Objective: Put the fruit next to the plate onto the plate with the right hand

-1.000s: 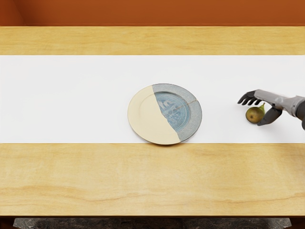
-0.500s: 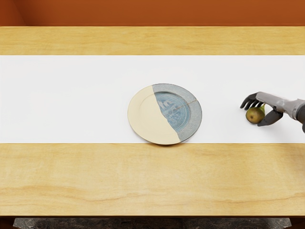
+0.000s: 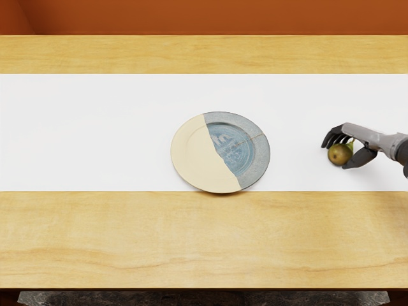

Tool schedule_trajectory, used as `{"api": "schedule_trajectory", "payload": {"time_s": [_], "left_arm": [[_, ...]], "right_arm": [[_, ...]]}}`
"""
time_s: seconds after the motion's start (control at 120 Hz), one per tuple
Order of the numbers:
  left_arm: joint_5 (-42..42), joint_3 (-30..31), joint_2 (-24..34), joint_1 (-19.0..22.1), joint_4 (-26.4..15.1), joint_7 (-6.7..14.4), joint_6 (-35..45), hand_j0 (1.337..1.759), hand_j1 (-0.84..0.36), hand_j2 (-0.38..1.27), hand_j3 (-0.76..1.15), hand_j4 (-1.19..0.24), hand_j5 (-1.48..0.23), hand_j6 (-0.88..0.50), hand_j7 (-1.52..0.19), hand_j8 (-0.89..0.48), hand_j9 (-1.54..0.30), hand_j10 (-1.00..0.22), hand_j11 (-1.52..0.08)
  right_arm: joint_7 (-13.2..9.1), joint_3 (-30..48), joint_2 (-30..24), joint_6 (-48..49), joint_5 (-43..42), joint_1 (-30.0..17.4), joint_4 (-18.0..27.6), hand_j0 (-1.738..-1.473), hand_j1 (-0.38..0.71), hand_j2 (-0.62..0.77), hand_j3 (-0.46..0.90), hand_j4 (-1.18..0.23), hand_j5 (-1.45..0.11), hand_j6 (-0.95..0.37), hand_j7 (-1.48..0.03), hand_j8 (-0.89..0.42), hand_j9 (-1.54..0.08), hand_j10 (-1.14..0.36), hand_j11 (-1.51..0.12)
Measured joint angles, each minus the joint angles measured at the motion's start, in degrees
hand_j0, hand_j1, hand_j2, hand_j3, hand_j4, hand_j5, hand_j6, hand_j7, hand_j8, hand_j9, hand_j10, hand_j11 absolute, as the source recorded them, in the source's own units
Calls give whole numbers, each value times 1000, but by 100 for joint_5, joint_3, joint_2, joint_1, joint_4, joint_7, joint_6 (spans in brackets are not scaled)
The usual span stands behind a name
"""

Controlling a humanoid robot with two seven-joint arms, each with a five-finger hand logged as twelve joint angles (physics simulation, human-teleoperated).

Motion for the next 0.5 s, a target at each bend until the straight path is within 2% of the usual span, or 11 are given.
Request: {"api": "schedule_trajectory", "payload": {"time_s": [0.25,0.5], "left_arm": [[0,0,0,0,0,1,0,1658,349,0,0,0,0,0,0,0,0,0,0],[0,0,0,0,0,-2,0,1658,349,0,0,0,0,0,0,0,0,0,0]], "right_arm": [[2,9,-29,20,453,56,2,-1656,193,102,0,-543,-717,-496,-709,-414,-712,-348,-722],[7,39,-143,136,840,111,22,-1657,206,149,0,-541,-727,-500,-713,-424,-718,-366,-719]]}}
